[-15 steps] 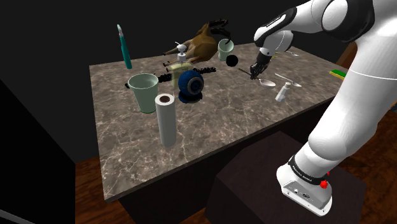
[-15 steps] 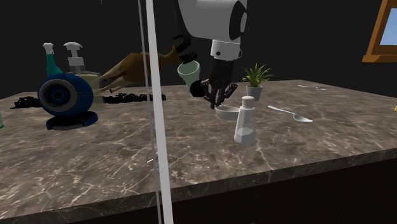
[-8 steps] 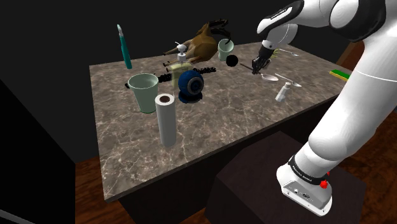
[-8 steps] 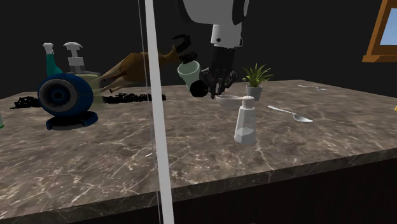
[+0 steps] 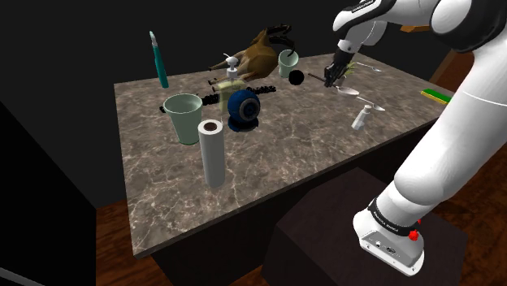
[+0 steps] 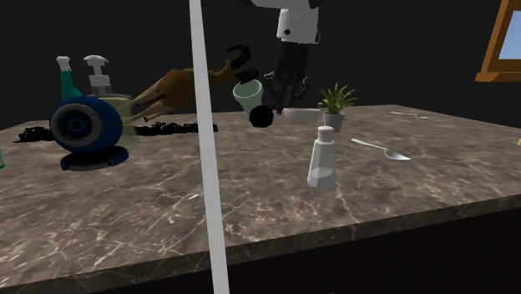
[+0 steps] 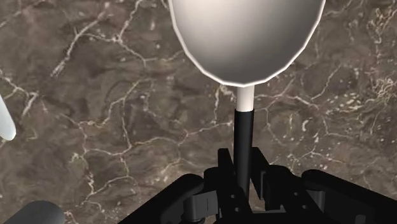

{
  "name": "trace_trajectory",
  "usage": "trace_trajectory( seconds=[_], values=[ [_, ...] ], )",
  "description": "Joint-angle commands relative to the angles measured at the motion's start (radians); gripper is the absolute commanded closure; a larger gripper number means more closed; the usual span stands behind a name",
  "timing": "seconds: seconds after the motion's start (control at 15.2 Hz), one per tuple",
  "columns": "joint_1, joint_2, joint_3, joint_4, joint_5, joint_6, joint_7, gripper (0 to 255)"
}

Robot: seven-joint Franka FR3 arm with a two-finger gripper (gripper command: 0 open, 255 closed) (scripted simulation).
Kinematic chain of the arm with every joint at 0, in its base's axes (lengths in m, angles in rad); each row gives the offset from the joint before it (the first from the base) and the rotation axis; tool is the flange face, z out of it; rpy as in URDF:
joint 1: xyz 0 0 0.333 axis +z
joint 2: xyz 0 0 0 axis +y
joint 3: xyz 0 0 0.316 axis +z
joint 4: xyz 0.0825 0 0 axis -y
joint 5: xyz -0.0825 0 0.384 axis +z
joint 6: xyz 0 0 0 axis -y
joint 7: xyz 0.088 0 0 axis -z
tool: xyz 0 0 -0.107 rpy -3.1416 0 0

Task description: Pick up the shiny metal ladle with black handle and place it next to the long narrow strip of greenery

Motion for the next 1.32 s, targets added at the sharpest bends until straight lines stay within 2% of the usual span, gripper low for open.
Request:
trace_trajectory(
  seconds=[0.0, 0.26, 0.73, 1.25],
  values=[
    [0.0, -0.01, -0.001, 0.016, -0.009, -0.025, 0.008, 255],
    [0.002, -0.025, -0.003, 0.042, -0.02, -0.063, 0.019, 255],
    [0.091, -0.161, 0.076, -0.115, -0.097, -0.004, 0.215, 255],
    [0.177, -0.255, 0.193, -0.224, -0.141, 0.038, 0.438, 255]
  ],
)
